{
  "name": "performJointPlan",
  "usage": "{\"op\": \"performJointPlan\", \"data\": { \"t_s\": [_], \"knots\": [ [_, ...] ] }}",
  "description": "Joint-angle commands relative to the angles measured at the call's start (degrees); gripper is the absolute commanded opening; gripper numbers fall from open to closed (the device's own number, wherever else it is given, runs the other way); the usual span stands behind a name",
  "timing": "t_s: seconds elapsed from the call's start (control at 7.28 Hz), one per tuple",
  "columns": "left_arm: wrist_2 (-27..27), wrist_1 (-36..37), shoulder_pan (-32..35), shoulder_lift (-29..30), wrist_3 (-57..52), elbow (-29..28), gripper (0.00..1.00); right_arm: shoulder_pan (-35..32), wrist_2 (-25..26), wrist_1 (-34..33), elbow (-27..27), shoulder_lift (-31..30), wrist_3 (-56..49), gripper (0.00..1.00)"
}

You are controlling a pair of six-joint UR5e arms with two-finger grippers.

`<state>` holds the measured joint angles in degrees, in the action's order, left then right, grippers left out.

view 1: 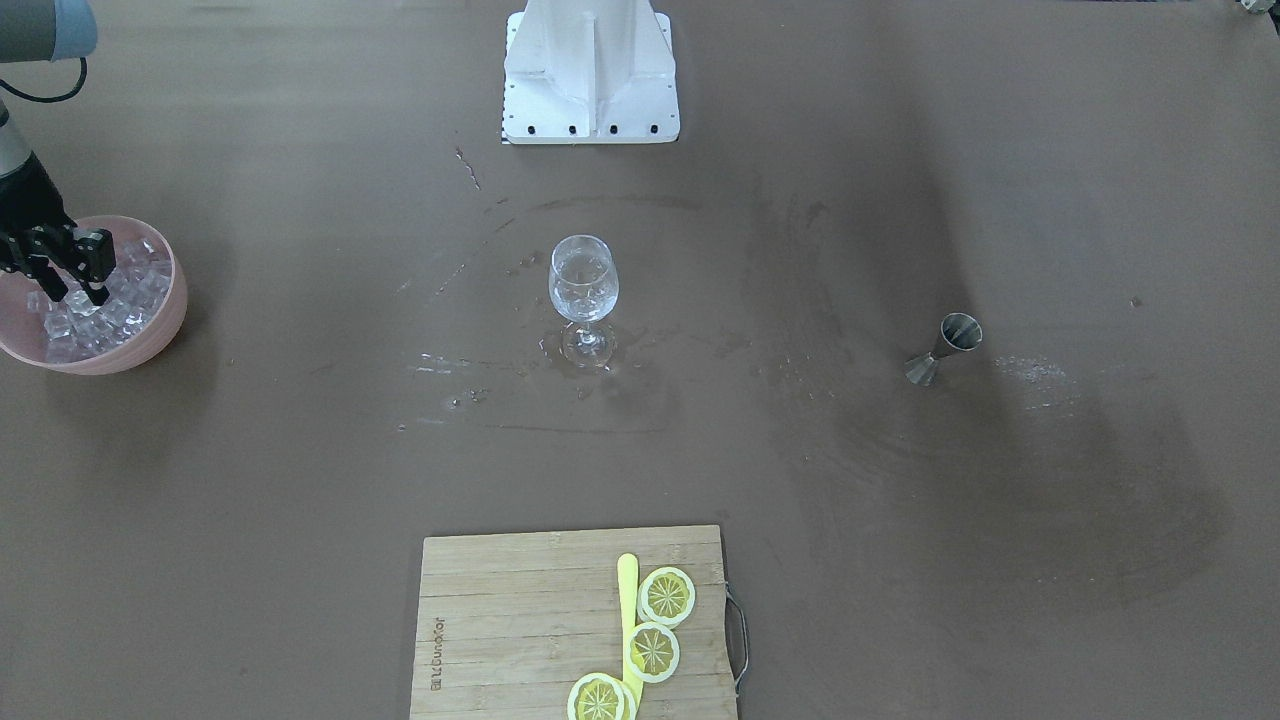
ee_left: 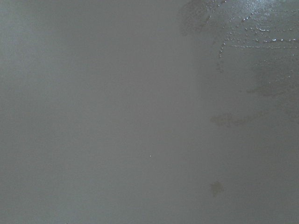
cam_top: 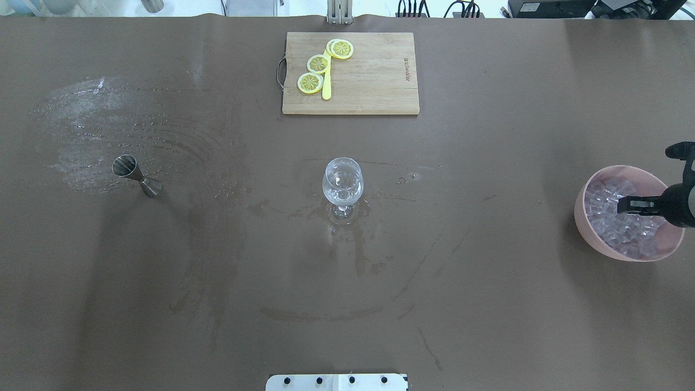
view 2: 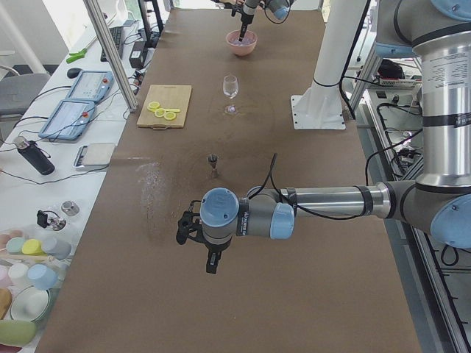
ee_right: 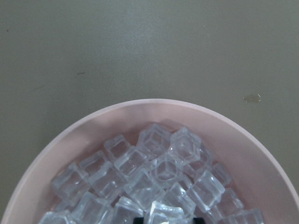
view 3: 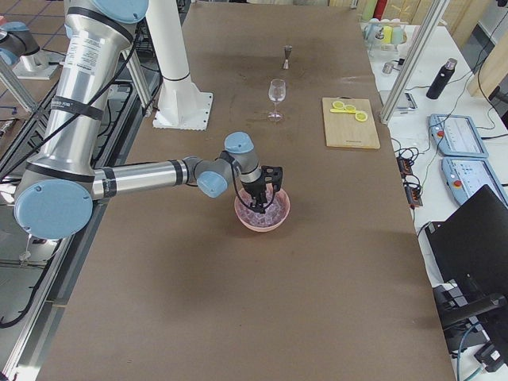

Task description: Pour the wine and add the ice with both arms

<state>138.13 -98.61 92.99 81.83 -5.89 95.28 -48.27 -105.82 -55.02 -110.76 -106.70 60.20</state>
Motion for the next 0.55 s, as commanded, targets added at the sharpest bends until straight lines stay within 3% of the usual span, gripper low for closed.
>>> {"op": "performJointPlan", "data": {
  "t_s": [0.0,0.14,0.41],
  "knots": [
    [-0.1,0.0,0.0,0.0,0.0,0.0,0.98,0.0,-0.1,0.0,-0.1,0.0,-0.1,0.07],
    [-0.1,0.0,0.0,0.0,0.0,0.0,0.98,-0.1,-0.3,0.0,-0.3,0.0,-0.3,0.00],
    [0.0,0.0,0.0,0.0,0.0,-0.1,0.98,-1.6,-2.0,-0.3,-3.5,0.8,-1.1,0.00]
  ]
}}
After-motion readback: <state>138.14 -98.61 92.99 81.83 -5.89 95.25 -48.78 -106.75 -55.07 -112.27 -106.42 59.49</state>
